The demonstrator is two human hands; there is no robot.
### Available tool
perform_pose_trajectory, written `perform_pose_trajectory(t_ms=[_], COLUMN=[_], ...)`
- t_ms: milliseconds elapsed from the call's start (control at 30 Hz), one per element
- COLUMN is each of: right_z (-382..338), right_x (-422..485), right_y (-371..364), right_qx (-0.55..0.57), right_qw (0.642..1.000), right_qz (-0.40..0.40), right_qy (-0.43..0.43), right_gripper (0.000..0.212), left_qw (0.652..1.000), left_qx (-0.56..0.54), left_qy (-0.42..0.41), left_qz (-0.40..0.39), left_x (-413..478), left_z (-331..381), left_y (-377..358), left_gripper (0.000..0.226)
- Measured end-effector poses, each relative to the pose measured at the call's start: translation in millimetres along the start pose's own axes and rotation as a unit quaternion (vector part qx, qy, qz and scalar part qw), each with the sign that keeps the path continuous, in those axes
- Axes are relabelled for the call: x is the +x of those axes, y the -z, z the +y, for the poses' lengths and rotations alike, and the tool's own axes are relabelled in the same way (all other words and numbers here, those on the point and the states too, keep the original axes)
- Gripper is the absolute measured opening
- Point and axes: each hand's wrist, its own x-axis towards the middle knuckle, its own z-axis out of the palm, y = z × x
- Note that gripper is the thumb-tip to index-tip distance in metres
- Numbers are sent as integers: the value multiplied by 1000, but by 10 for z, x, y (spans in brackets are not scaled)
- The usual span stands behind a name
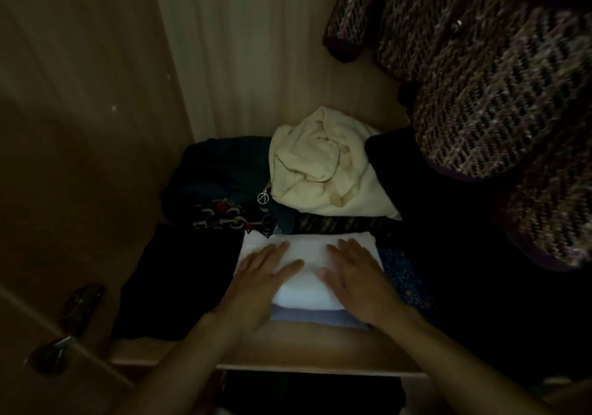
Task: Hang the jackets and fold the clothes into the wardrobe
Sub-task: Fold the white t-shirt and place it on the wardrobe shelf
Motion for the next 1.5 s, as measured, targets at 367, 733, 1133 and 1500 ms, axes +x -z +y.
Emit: perform_pose_trajectory(t_ms=[367,733,1133,1500], right_z=[138,162,-149,-255], right_x=[-30,47,-950,-2059], right_y=[-567,-481,47,179], right_qx=[35,31,105,81], right_qw=[982,996,989,980], right_qz=[185,79,66,116], right_qy=[28,-11,-85,-138], right_gripper=[59,79,72,85], left_qw=[984,985,982,971], left_qx=[-82,-104,-115,-99], left_qy=[119,136,-18,-56], left_qz=[100,37,147,210], left_x=[140,239,-288,-881], left_z=[278,207,535,1309], left_y=[-472,-412,-368,-207], left_gripper=[64,87,63,52])
